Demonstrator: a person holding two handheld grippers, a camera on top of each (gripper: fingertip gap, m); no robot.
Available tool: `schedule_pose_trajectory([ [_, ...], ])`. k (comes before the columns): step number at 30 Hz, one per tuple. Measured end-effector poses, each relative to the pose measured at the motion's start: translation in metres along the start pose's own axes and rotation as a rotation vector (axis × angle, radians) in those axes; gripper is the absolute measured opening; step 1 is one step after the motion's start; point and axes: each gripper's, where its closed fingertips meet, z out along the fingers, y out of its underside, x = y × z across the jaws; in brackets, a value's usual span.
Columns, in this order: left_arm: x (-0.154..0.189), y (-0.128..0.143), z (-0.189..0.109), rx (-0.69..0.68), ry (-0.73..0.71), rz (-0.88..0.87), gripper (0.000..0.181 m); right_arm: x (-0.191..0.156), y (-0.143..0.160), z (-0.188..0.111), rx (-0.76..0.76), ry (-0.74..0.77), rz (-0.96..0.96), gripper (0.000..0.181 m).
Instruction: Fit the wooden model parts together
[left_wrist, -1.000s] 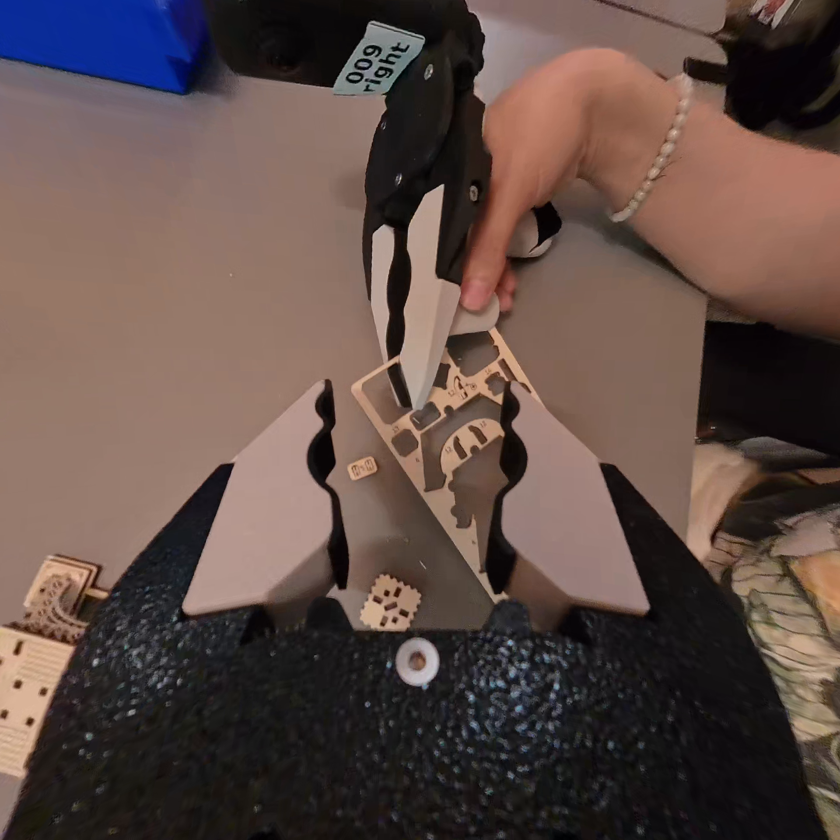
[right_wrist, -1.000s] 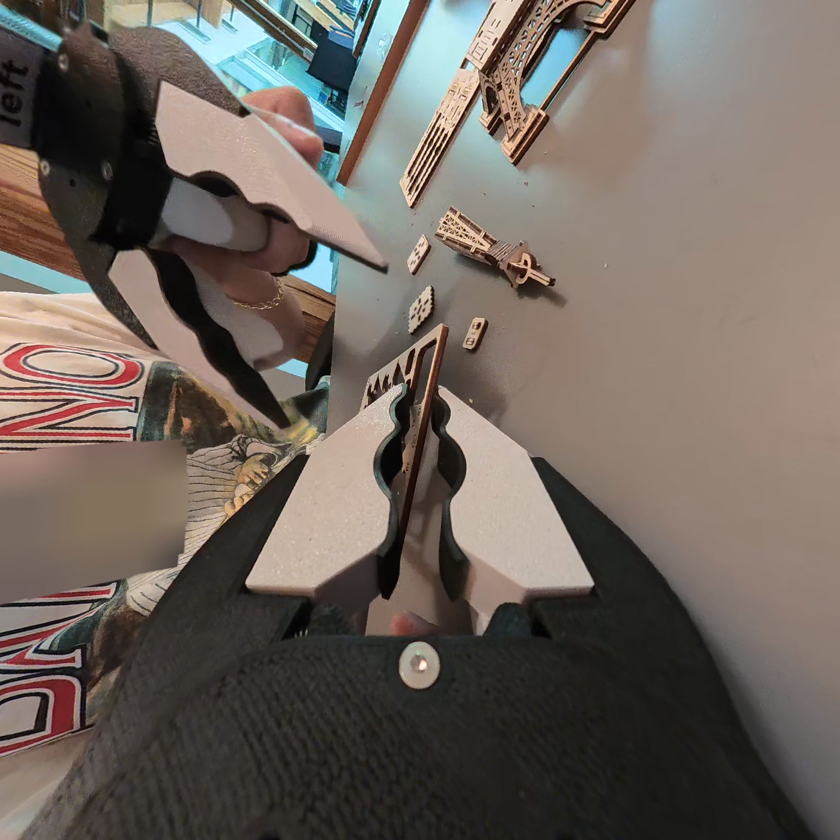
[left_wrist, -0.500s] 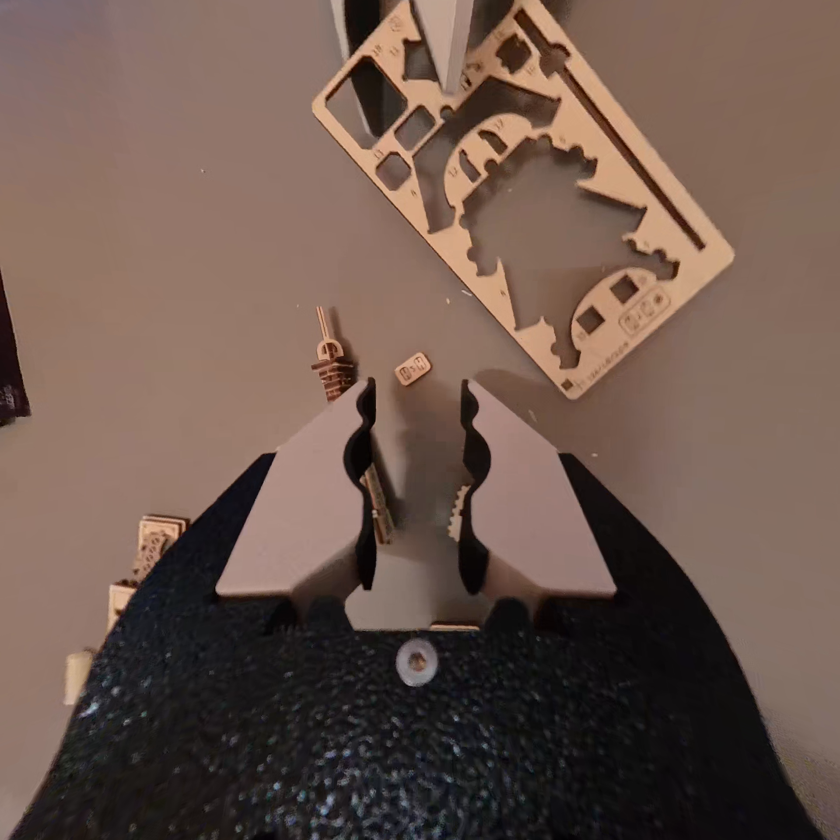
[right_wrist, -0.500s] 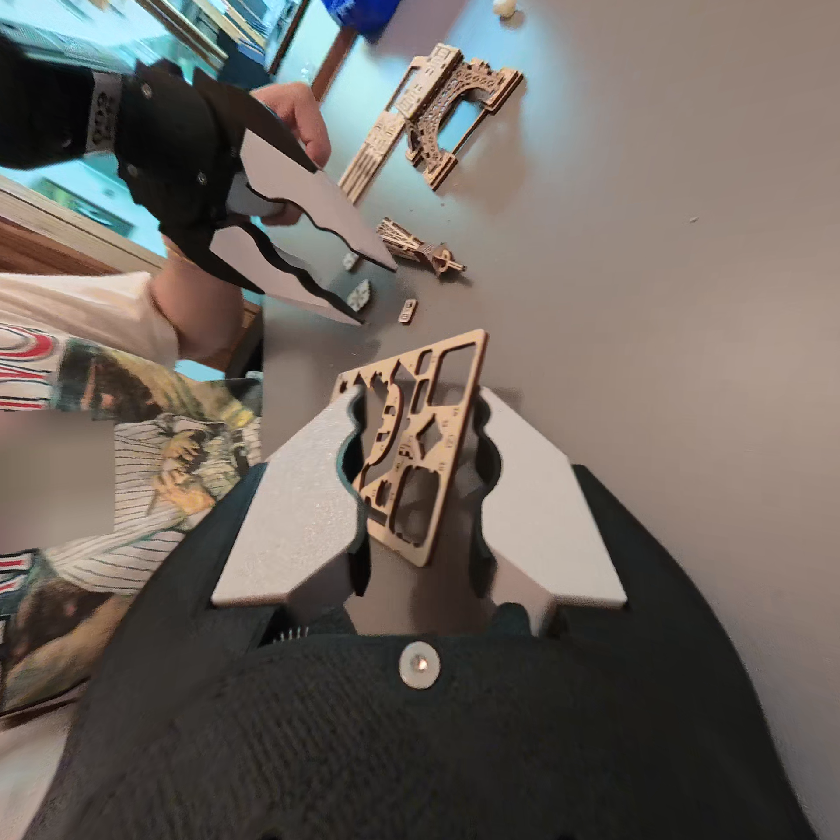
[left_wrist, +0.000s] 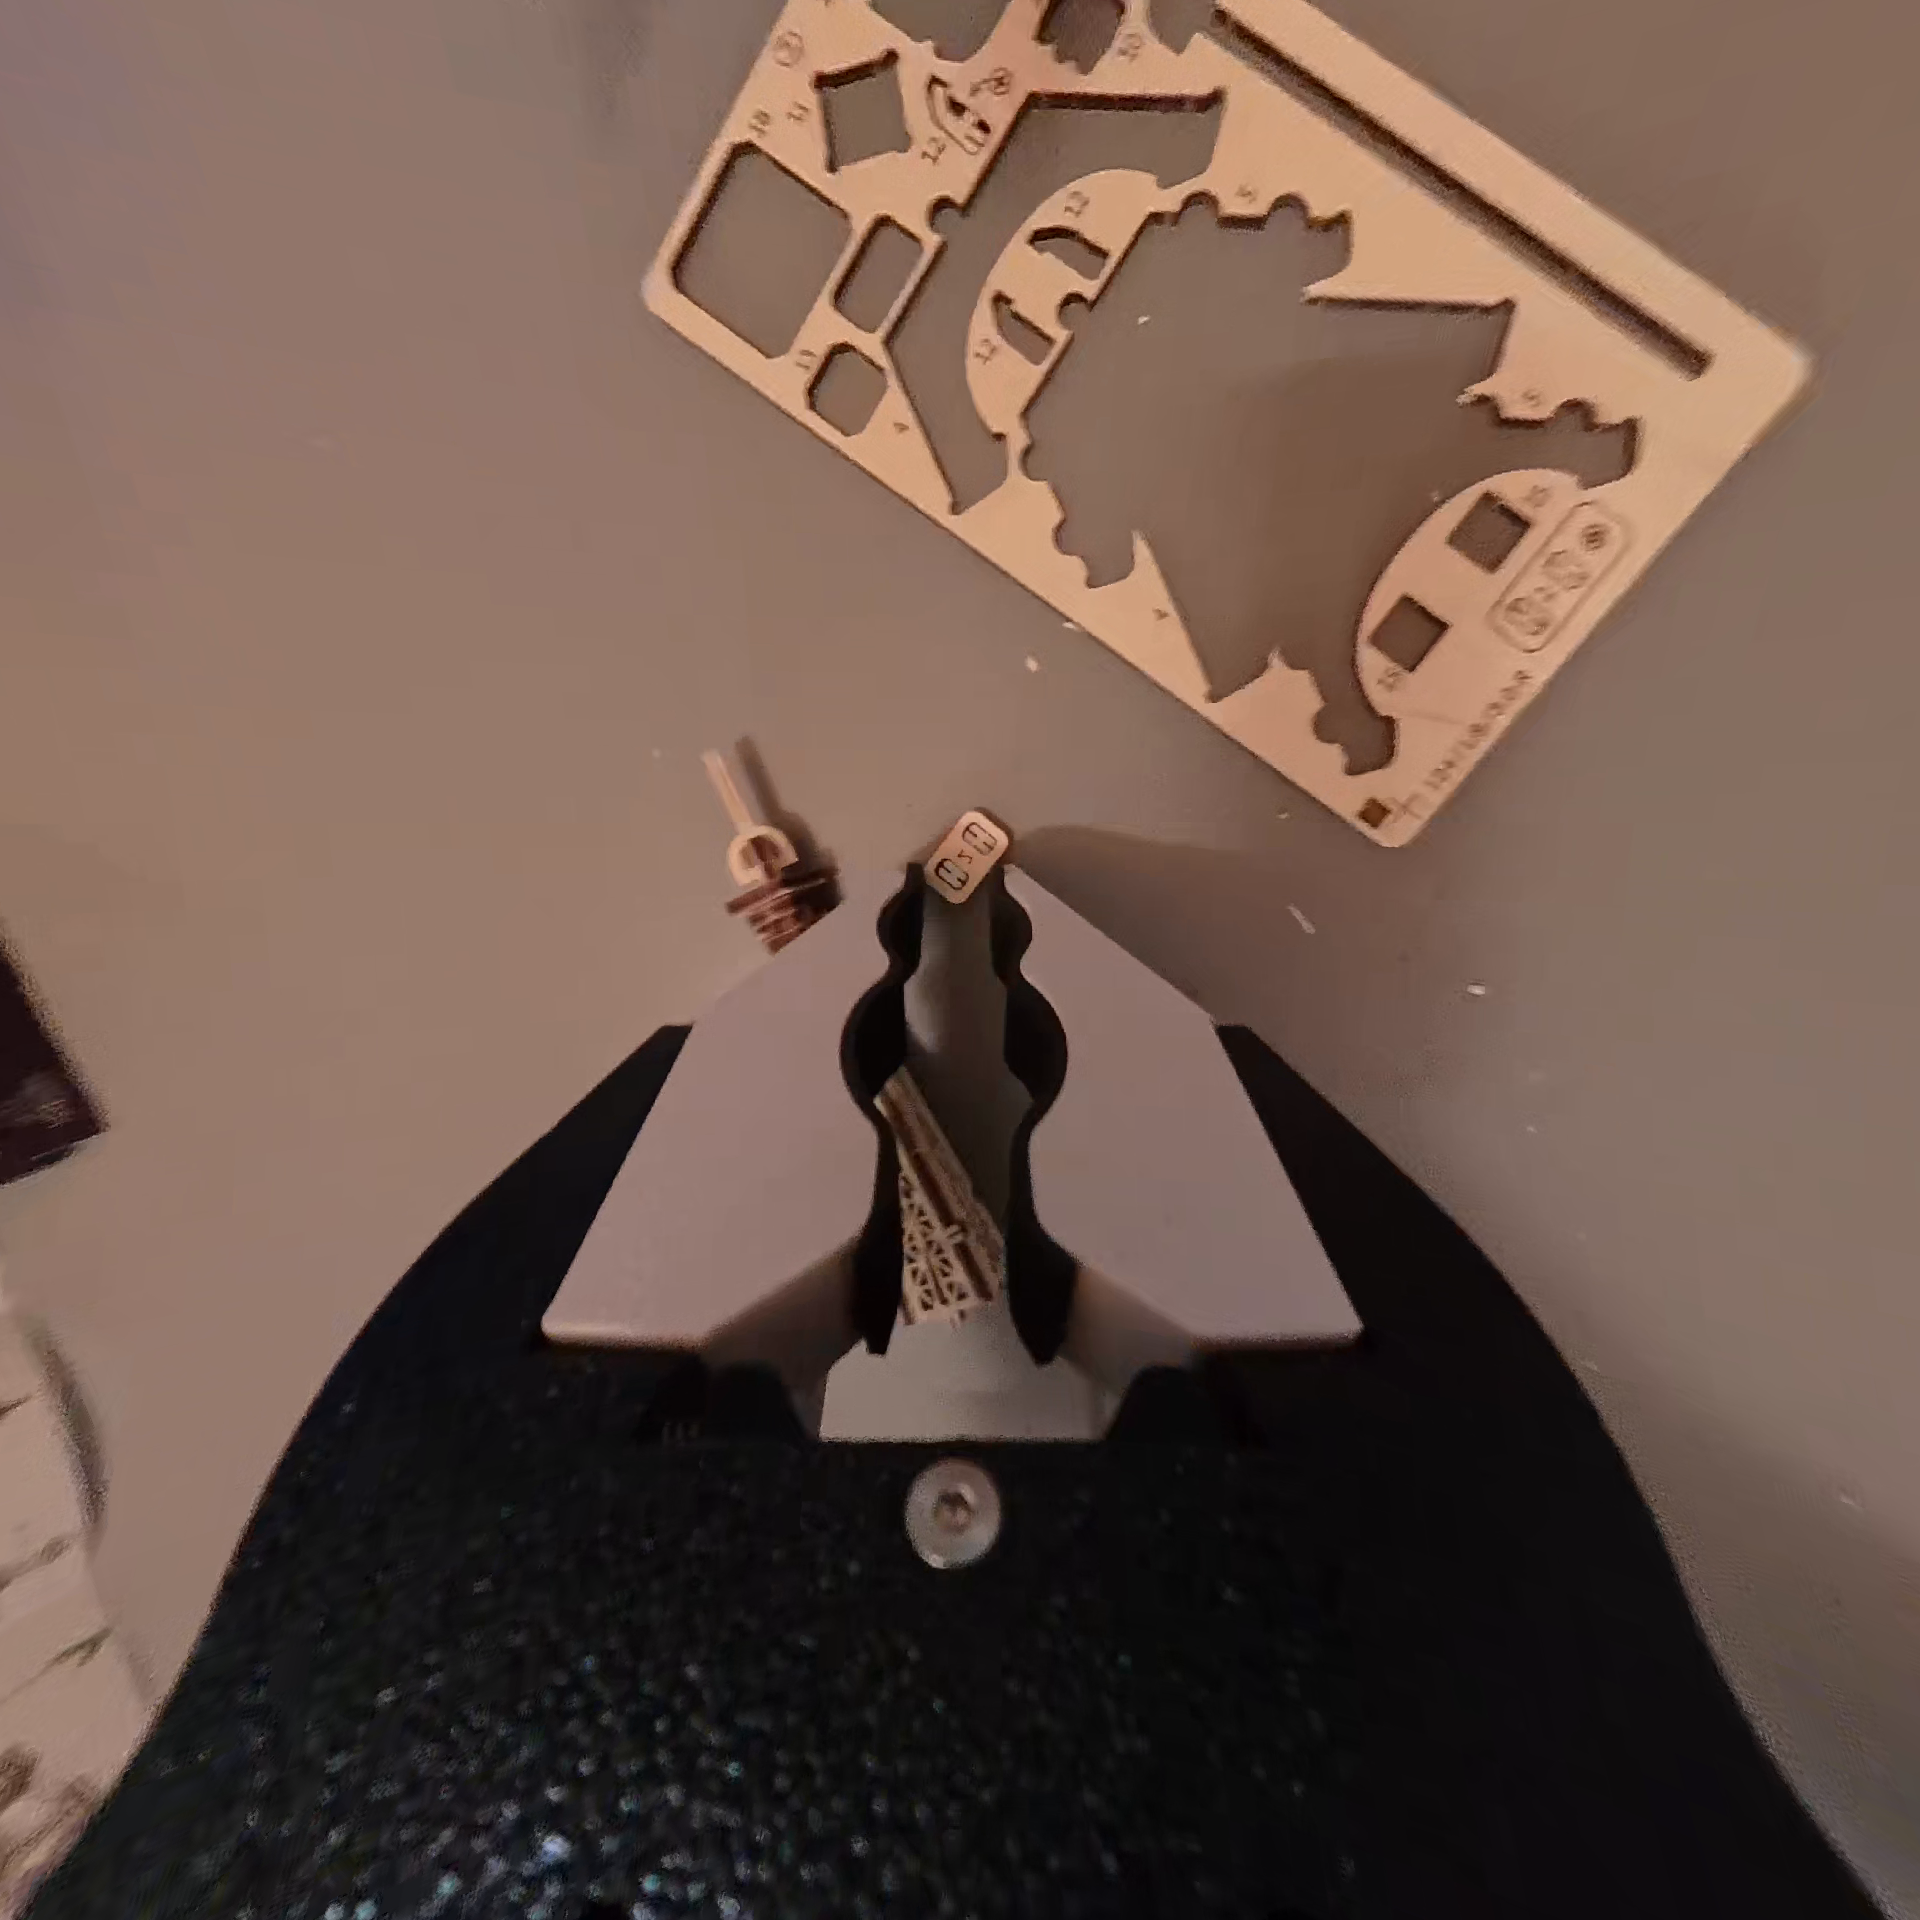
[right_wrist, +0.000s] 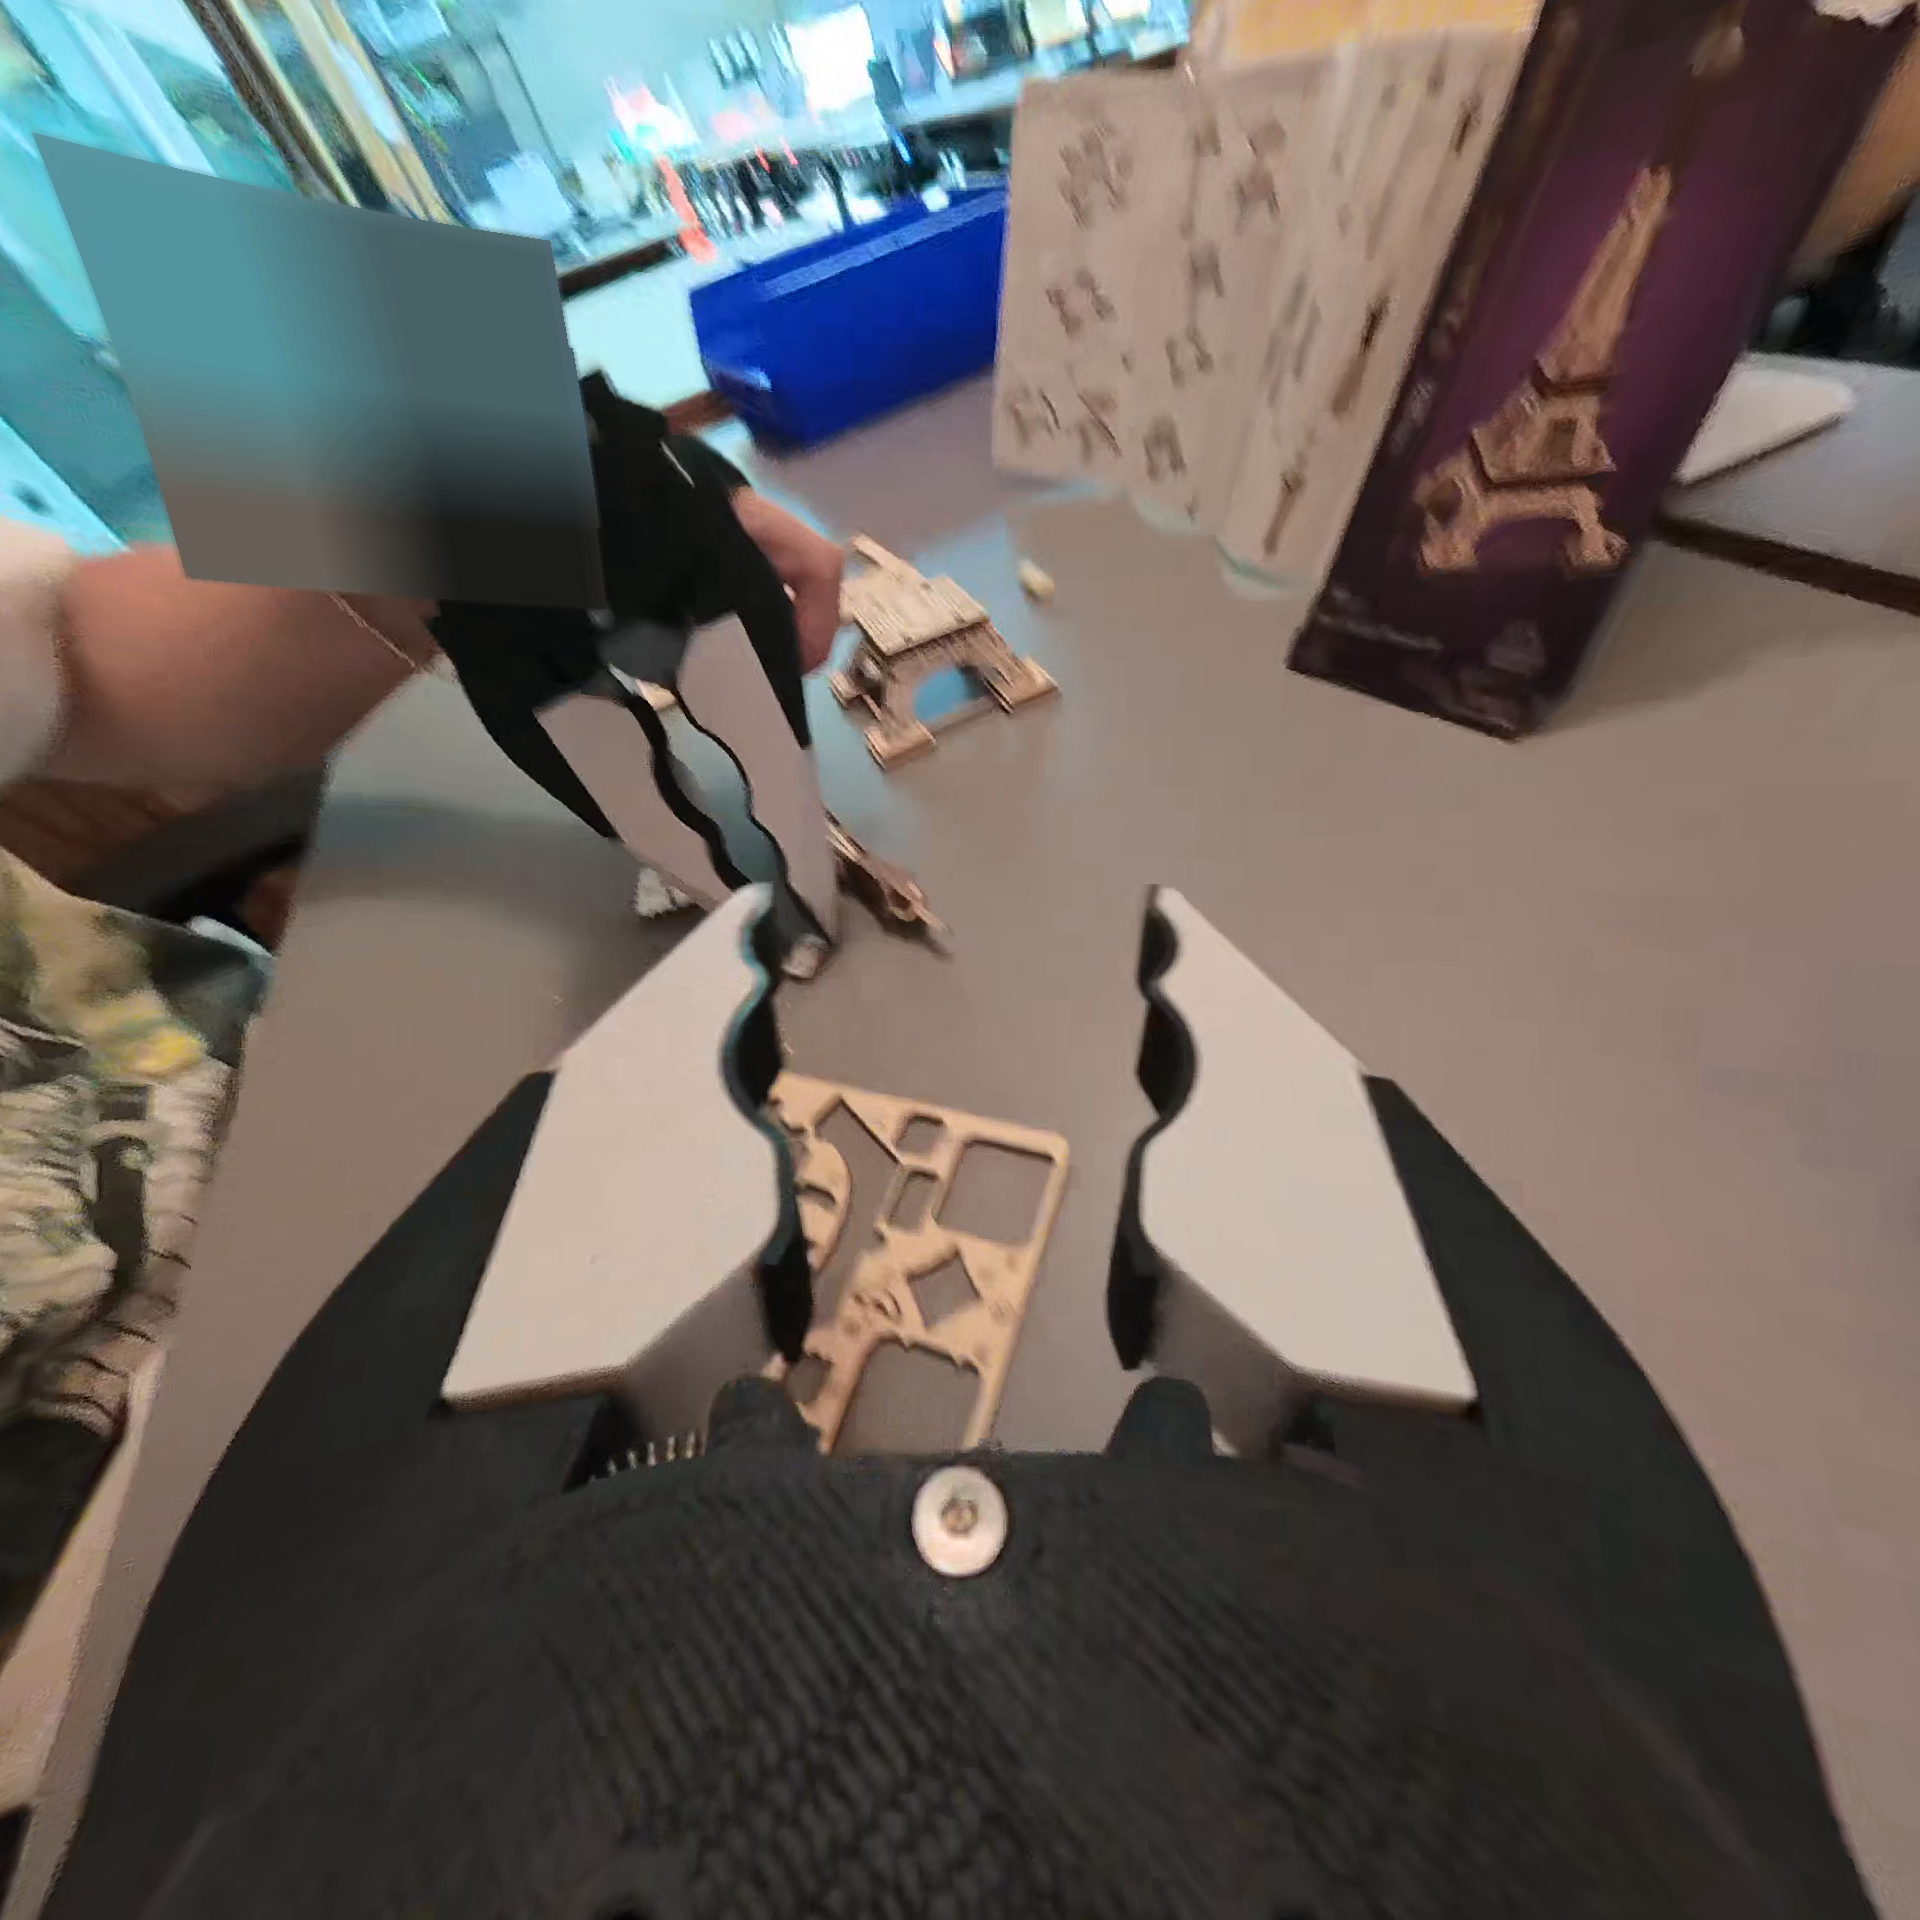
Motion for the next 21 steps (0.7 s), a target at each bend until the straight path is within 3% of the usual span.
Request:
schedule_pose_trajectory([
  [1, -0.006, 0.000, -0.002, 0.014, -0.071, 0.014, 0.011, -0.005, -0.004, 0.005, 0.017, -0.019, 0.015, 0.054],
  [3, -0.016, -0.006, -0.010, 0.079, -0.206, 0.026, 0.010, -0.009, -0.002, 0.016, 0.001, -0.037, 0.064, 0.049],
  [4, -0.021, -0.010, -0.016, 0.125, -0.282, 0.025, 0.010, -0.011, 0.001, 0.022, -0.009, -0.044, 0.103, 0.039],
  [7, -0.034, -0.021, -0.040, 0.244, -0.538, 0.043, 0.010, -0.023, 0.004, 0.037, -0.022, -0.125, 0.229, 0.032],
  [11, -0.037, -0.025, -0.060, 0.278, -0.768, 0.092, 0.010, -0.048, 0.000, 0.053, -0.001, -0.230, 0.261, 0.017],
  [15, -0.034, -0.028, -0.062, 0.290, -0.872, 0.150, 0.010, -0.054, 0.013, 0.066, -0.077, -0.195, 0.199, 0.012],
  [21, -0.028, -0.026, -0.063, 0.324, -0.877, 0.140, 0.010, -0.055, 0.017, 0.073, -0.076, -0.199, 0.209, 0.009],
])
